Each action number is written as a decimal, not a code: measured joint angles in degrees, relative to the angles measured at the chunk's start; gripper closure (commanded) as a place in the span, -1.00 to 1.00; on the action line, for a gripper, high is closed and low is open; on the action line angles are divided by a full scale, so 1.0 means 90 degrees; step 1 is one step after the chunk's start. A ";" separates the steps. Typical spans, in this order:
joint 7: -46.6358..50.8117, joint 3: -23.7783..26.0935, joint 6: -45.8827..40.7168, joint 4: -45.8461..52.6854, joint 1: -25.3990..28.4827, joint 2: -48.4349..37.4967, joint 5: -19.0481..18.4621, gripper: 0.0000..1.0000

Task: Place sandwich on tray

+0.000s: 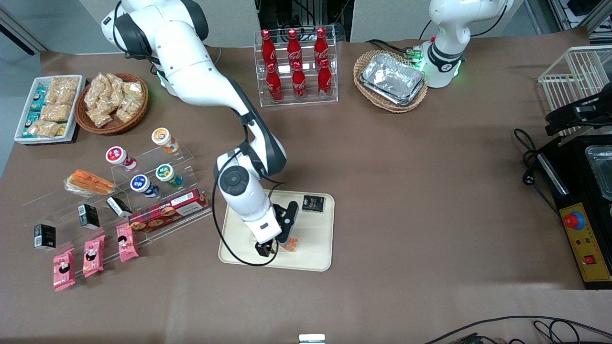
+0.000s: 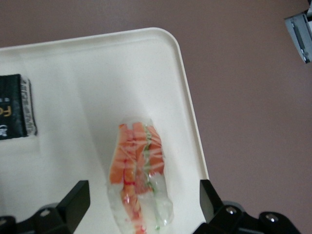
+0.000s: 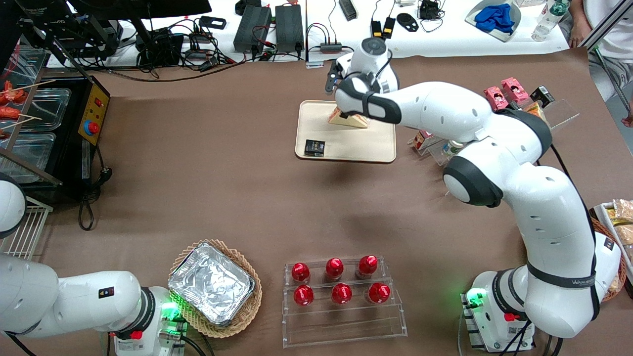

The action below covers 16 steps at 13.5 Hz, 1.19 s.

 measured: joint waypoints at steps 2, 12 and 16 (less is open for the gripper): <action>0.0000 -0.0006 -0.0609 0.0026 -0.0156 -0.0281 0.0302 -1.00; 0.3610 -0.0066 -0.3385 0.0074 -0.0589 -0.2198 0.0445 -1.00; 0.6170 -0.0016 -0.4381 0.0075 -0.0586 -0.3008 -0.0765 -1.00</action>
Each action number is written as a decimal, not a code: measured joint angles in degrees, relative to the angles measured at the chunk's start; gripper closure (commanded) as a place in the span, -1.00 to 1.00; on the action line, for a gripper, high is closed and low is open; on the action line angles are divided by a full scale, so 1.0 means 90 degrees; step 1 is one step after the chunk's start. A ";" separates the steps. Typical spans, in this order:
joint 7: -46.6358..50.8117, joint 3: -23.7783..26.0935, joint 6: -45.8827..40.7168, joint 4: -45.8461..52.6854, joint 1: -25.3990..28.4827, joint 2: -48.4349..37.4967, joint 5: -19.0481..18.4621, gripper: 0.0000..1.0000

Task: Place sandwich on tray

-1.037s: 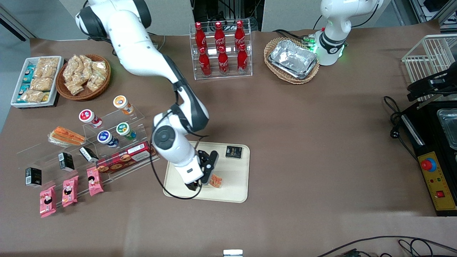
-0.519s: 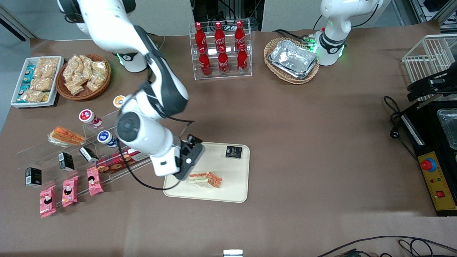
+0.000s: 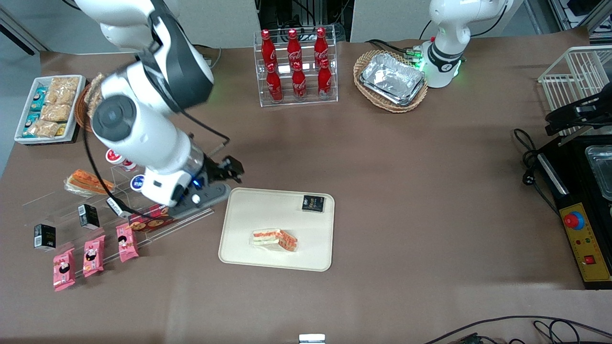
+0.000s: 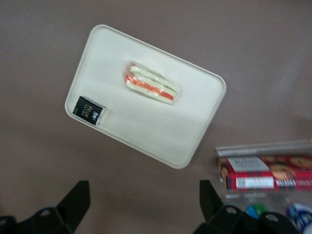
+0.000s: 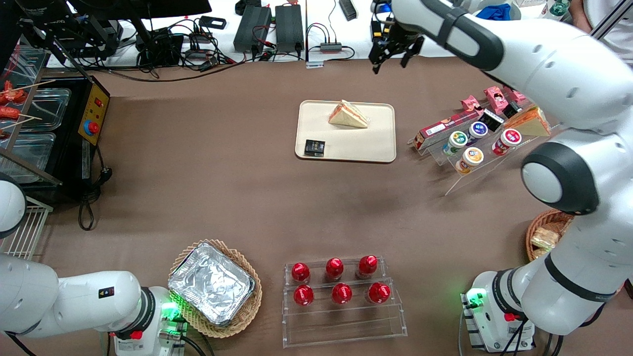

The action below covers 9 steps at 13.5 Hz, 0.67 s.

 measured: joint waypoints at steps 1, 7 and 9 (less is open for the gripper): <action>0.0269 0.0007 -0.0239 0.0000 0.0004 -0.0183 -0.0189 -1.00; 0.0466 -0.0020 -0.1374 -0.0010 -0.0642 -0.1093 -0.0653 -1.00; 0.0101 0.0024 -0.1543 -0.0040 -0.0993 -0.1292 -0.0959 -1.00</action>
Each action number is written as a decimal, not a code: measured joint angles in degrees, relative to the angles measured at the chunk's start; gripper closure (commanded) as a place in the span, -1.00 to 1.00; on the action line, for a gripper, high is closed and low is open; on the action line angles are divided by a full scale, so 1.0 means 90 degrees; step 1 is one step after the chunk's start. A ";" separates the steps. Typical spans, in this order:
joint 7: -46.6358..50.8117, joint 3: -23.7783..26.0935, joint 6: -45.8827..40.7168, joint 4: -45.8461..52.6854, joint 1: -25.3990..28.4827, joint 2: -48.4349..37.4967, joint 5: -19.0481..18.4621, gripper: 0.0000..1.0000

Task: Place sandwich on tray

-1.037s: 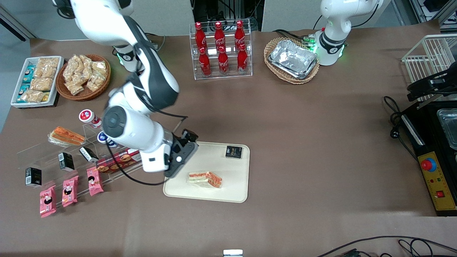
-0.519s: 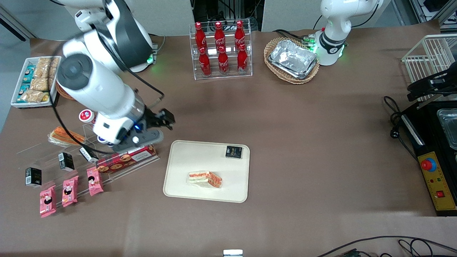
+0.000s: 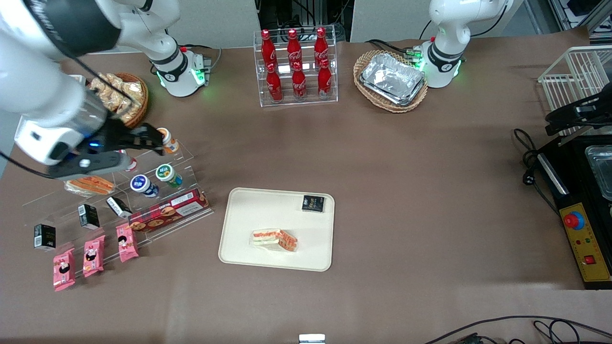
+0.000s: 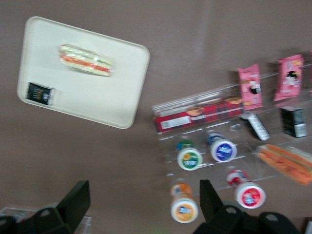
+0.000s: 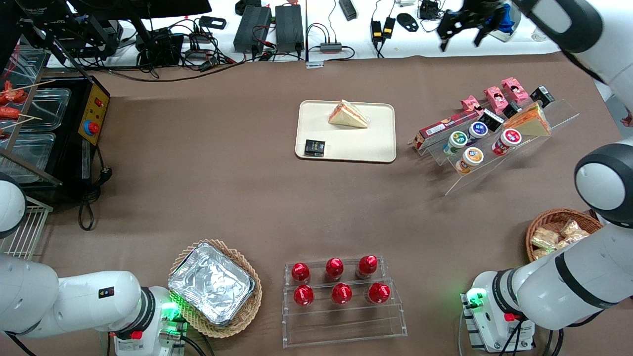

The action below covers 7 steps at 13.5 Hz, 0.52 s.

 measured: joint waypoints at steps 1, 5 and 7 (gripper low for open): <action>-0.0126 0.0078 -0.0020 -0.0048 -0.0218 -0.0091 -0.0121 -1.00; -0.0416 0.1219 -0.0048 -0.0146 -0.1911 -0.0273 -0.0191 -1.00; -0.0560 0.1554 -0.0048 -0.0147 -0.2520 -0.0300 -0.0192 -1.00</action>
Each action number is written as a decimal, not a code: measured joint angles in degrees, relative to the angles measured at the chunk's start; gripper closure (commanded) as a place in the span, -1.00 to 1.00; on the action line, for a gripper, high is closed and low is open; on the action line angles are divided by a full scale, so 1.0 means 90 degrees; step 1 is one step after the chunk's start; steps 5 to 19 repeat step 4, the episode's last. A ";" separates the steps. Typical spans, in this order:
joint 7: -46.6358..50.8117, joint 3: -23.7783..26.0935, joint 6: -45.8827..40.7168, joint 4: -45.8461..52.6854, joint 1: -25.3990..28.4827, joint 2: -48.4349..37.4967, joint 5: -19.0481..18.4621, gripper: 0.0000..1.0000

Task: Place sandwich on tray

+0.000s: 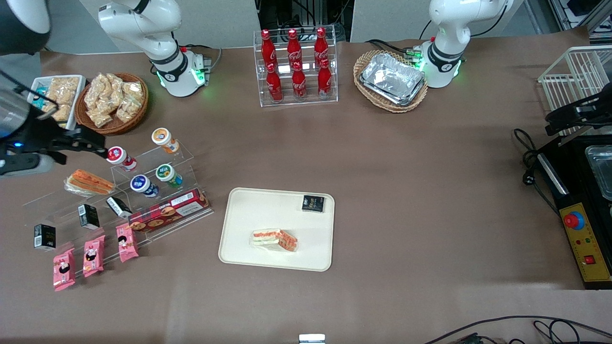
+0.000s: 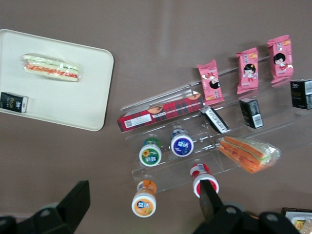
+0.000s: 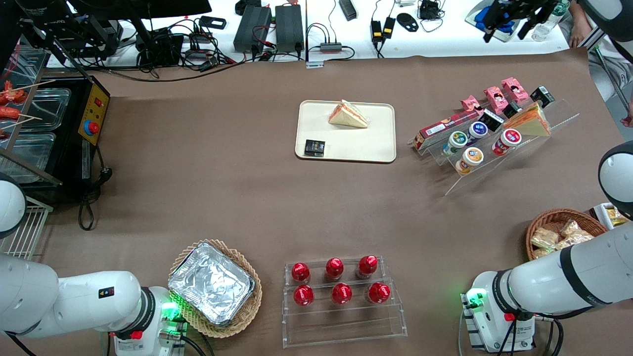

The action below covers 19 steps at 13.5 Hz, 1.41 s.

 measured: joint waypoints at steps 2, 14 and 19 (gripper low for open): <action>-0.0051 0.0010 0.0003 -0.0007 -0.0126 -0.0001 0.0000 -1.00; -0.0051 0.0021 0.0034 -0.0040 -0.0129 0.0001 0.0000 -1.00; -0.0051 0.0021 0.0034 -0.0040 -0.0129 0.0001 0.0000 -1.00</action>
